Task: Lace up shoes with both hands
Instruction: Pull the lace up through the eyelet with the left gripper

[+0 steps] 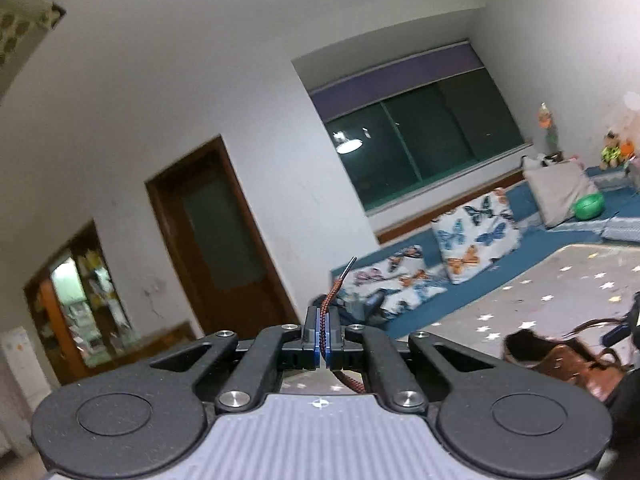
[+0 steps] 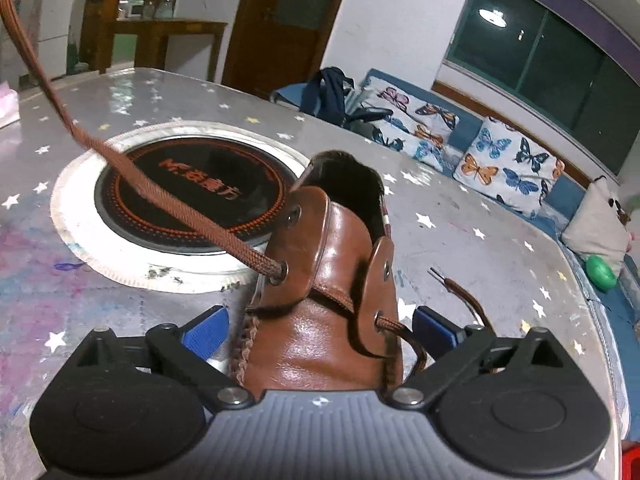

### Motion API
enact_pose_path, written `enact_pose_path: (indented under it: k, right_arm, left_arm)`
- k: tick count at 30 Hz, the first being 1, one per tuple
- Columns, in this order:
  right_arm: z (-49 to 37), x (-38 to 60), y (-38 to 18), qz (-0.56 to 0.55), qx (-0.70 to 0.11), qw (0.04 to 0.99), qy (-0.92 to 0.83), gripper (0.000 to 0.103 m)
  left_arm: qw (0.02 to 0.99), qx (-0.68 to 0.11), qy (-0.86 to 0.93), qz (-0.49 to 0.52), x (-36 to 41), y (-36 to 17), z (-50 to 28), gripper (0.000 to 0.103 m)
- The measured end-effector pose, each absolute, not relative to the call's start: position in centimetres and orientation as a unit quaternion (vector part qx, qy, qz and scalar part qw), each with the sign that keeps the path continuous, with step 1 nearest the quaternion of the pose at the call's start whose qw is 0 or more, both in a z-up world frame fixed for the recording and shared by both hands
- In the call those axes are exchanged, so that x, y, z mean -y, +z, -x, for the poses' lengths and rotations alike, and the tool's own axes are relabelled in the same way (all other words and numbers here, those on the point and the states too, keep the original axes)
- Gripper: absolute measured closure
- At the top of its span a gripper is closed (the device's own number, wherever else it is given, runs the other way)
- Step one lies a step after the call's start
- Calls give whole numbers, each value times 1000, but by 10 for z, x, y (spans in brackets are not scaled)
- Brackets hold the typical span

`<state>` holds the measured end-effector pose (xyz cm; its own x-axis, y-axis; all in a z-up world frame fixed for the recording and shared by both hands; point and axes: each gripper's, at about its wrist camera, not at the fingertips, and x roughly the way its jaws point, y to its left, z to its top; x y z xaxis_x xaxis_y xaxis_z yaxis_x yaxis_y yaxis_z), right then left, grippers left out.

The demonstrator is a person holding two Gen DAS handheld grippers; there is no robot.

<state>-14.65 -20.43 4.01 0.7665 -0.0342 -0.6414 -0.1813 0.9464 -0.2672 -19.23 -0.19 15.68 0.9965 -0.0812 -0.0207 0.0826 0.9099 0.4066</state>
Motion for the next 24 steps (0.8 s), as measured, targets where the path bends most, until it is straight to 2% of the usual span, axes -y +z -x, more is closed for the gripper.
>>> enact_pose_path:
  k: [14, 24]
  right_arm:
    - [137, 205, 32, 155, -357, 921, 6, 3]
    - [135, 206, 32, 151, -358, 921, 7, 2]
  left_arm:
    - [962, 41, 23, -268, 1, 137, 198, 101]
    - [960, 38, 37, -274, -4, 134, 200, 101]
